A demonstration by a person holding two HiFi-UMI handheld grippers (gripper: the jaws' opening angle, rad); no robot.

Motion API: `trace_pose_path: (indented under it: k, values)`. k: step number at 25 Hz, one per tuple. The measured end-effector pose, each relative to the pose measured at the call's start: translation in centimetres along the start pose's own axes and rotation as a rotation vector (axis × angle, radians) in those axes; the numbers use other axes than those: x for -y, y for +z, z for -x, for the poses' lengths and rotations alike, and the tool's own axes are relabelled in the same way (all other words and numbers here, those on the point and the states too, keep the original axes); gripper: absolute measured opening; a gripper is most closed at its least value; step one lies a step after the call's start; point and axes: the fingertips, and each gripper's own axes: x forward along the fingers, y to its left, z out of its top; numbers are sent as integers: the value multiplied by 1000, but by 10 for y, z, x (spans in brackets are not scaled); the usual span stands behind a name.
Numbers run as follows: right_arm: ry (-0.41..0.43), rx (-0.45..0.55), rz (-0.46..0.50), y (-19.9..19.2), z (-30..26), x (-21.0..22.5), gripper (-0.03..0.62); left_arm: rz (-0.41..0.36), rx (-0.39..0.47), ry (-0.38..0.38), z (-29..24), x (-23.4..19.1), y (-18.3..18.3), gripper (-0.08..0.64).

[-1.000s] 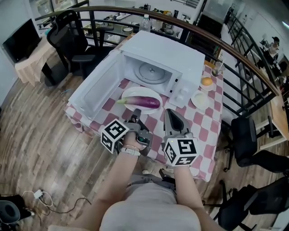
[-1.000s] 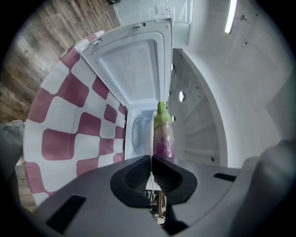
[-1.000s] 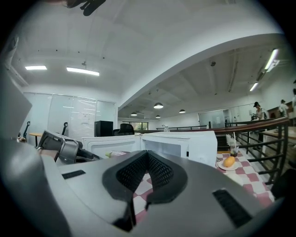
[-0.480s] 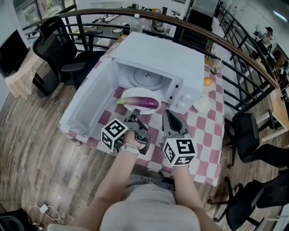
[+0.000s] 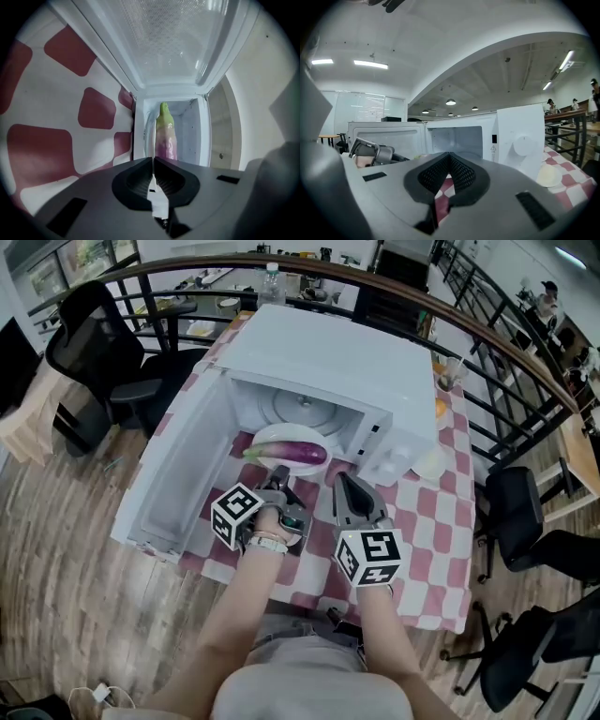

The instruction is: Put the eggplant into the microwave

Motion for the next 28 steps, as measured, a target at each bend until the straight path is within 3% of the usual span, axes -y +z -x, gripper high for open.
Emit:
trace_pose_path:
  k: [28]
  values:
    - [-64, -78, -75, -36, -33, 21, 23, -25, -47, 87, -88, -12, 23, 15]
